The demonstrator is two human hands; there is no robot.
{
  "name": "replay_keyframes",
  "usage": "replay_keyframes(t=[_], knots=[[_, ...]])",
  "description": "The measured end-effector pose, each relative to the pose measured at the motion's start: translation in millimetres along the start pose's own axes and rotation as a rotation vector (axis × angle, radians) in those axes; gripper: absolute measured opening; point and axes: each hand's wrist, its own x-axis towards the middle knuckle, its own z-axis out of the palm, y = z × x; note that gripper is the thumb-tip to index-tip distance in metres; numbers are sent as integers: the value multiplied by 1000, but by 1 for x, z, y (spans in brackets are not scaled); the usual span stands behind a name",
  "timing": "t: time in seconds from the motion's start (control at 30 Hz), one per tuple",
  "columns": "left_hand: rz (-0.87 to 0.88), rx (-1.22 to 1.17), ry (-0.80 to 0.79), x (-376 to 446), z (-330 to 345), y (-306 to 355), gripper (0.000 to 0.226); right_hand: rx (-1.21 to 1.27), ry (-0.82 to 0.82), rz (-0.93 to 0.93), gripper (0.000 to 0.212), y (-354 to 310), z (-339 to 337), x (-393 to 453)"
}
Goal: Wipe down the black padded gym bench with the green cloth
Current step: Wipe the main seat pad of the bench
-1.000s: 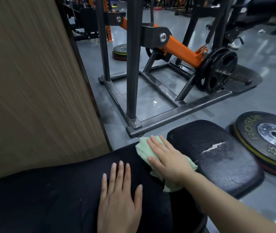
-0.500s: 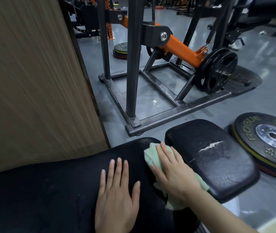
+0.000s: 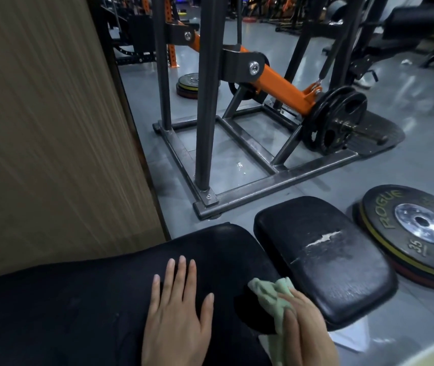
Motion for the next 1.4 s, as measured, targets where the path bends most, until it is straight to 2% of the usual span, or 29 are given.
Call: replay_keyframes(t=[0.07,0.13,0.17,0.2,0.23,0.3,0.33,0.43,0.47,0.53,0.6,0.7,0.77,0.83,0.87,0.97,1.03,1.17,1.23,1.3,1.4], knots=[[0,7,-7,-1,0,1,72,144,138,125,30,-27,-8,7],[-1,10,-13,-2,0,0,72,452,349,372,24,-48,-24,28],[-1,8,-13,-2,0,0,72,537,374,446,34,-52,-35,42],[0,5,-12,-1,0,-1,73,515,361,458,48,-58,-48,59],[1,4,-7,-1,1,-1,73,429,357,431,47,-50,-59,72],[3,2,3,0,2,-2,72,213,351,353,28,-36,-79,95],[3,2,7,0,3,-3,71,111,240,293,32,-30,-82,108],[3,0,12,1,4,-3,72,-114,-345,211,54,-7,-75,139],[4,-4,10,1,4,-3,72,-217,-451,183,66,8,-69,145],[9,-8,12,1,4,-4,72,-479,-538,108,75,35,-54,153],[10,-5,12,1,3,-5,71,-643,-521,71,73,58,-44,159],[41,16,63,1,3,-5,66,-714,-448,185,61,91,-51,167],[96,39,111,-1,4,-6,65,-639,-482,276,59,107,-64,169],[166,61,179,6,2,3,64,-552,-503,259,52,115,-71,166],[183,60,184,13,0,15,66,-537,-486,222,52,117,-72,164],[192,3,128,45,-4,82,66,-513,-341,126,69,112,-66,153],[197,-51,81,67,2,139,66,-457,-298,104,66,108,-65,149],[75,-141,14,97,32,207,63,-326,-249,125,69,112,-66,148],[29,-125,-48,101,44,213,64,-307,-225,122,67,116,-66,148],[-17,-146,-21,100,52,211,68,-304,-227,106,66,117,-65,148],[-72,-183,-69,86,55,206,71,-301,-244,91,66,115,-66,146]])
